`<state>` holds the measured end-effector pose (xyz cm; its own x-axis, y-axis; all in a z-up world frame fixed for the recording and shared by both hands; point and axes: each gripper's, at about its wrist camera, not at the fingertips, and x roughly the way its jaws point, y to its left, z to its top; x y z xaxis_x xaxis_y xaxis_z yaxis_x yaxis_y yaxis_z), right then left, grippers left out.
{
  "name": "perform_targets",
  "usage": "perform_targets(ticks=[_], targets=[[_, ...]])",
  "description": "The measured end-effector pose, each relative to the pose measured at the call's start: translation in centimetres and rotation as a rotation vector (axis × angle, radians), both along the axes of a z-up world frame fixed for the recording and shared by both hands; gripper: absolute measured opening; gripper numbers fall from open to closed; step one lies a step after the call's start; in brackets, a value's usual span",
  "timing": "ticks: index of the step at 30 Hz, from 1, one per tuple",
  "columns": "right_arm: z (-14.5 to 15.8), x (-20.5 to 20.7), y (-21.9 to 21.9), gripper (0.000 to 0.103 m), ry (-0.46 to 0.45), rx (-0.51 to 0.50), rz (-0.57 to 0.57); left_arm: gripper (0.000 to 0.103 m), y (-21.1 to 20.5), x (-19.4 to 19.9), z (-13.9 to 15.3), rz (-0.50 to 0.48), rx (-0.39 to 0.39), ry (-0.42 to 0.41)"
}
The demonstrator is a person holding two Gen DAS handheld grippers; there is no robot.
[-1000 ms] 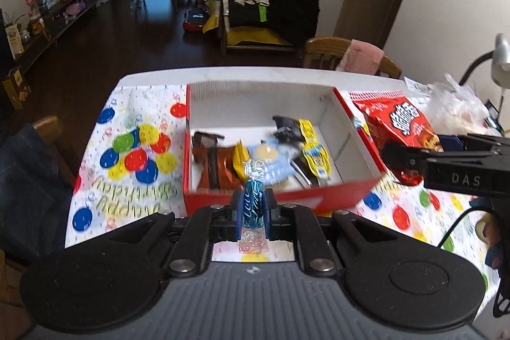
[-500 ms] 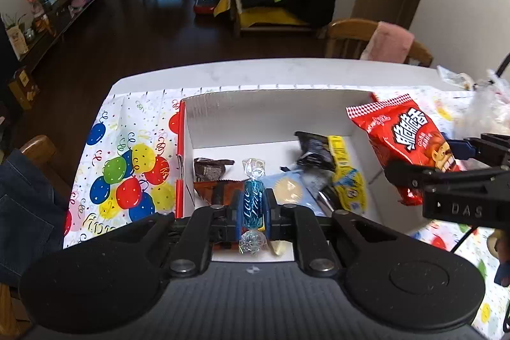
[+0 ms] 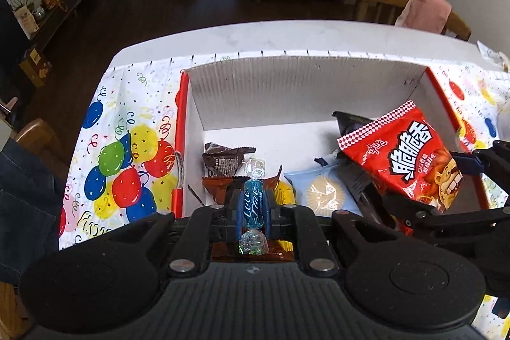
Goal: Organize snacks
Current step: 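Lower both snacks into the red box and open both tools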
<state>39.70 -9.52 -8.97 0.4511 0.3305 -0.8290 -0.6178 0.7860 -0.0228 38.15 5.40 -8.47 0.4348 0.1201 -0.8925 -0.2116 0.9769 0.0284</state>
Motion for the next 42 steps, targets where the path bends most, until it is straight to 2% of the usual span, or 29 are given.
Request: perform_targets(ticks=[11,20,24,29,34,41,42], targets=[[-2.1,1.2,0.3,0.069,0.029,-0.019,0.020,0.012,-0.5,0.9,-2.0,-0.009,0.010,0.059],[-2.2,1.1,0.2,0.070,0.018,-0.016,0.037,0.012,-0.7,0.9,-2.8,-0.005,0.025,0.086],[-1.9,1.2,-0.3,0.074,0.022,0.004,0.031,0.013,-0.7,0.8,-2.7,0.000,0.025,0.087],[-1.1,1.0,-0.8,0.077,0.024,0.048,0.043,0.014,-0.5,0.3,-2.0,0.021,0.004,0.069],[0.1,0.8,-1.7,0.080,0.032,0.102,0.048,0.024,-0.6,-0.6,-0.9,0.035,-0.021,0.030],[1.9,-0.1,-3.2,0.083,0.036,0.175,0.020,0.030,-1.1,-2.3,0.8,0.020,-0.044,-0.028],[2.2,-0.3,-3.5,0.085,0.033,0.183,0.017,0.034,-1.2,-2.6,1.1,0.015,-0.046,-0.039]])
